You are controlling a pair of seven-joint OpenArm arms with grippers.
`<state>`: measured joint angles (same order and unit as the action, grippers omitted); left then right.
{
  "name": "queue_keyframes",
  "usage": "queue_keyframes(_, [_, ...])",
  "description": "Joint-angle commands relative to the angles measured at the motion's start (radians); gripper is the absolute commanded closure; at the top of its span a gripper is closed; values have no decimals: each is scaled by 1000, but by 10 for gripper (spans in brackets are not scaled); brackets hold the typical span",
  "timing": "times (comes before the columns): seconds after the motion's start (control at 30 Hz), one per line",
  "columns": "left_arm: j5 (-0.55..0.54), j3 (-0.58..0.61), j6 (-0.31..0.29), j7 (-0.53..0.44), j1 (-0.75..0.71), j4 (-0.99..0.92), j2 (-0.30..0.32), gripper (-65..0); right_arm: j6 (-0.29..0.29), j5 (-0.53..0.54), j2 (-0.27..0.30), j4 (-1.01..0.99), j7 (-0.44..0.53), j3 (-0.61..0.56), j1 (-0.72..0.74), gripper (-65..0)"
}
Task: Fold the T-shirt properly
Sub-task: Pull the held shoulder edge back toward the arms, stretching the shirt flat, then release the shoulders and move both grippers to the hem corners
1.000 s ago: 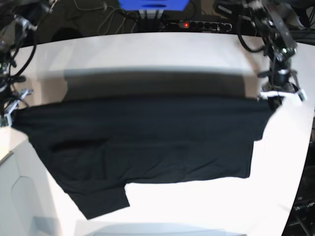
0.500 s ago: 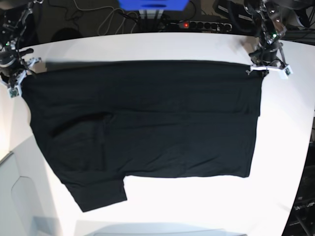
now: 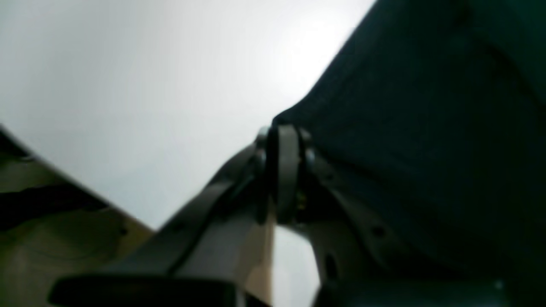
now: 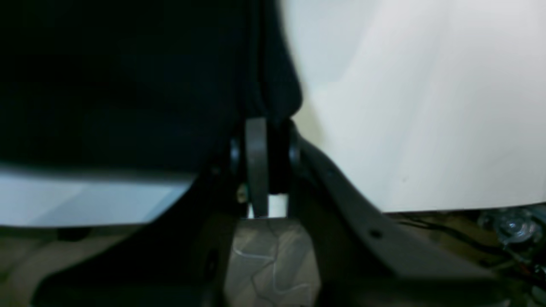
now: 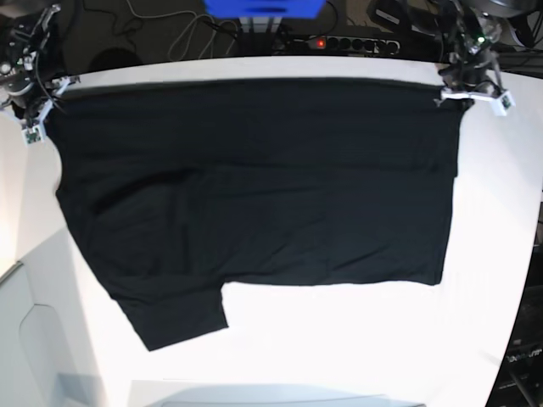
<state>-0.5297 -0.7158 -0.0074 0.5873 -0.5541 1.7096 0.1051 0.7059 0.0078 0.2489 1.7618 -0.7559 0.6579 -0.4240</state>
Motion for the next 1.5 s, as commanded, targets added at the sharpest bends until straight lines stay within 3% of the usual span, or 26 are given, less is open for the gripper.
queue_keyframes(0.0, [3,-18,1,-26,-11,22,14,-1,-8,-9,17,16,11,10,-3,0])
queue_keyframes(0.5, [3,-46,1,-23,-36,17,28,-21,-8,-9,17,17,9,4,-71,-10])
queue_keyframes(0.57, [3,-51,1,20,-40,20,28,-78,-8,-9,17,16,9,3,-71,-65])
queue_keyframes(0.67, [3,-52,1,118,-31,22,37,-216,-8,-9,17,19,9,3,-71,-191])
queue_keyframes(0.77, [3,-75,1,127,-30,40,35,-318,-8,-9,17,36,11,10,-65,-291])
queue_keyframes(0.83, [3,-107,1,128,-19,77,26,-339,-8,-9,17,60,11,13,-65,-336])
queue_keyframes(0.93, [3,-152,1,135,-11,125,17,-341,-8,-9,11,95,11,36,-59,-351])
queue_keyframes(1.1, [3,-195,1,135,36,191,18,-341,-8,-7,-16,122,11,73,70,-352])
queue_keyframes(1.3, [13,-202,4,136,203,183,28,-342,-8,-7,0,25,11,-66,376,-355])
queue_keyframes(1.47, [13,-198,8,138,372,131,29,-342,-8,-10,5,-231,11,-195,676,-355])
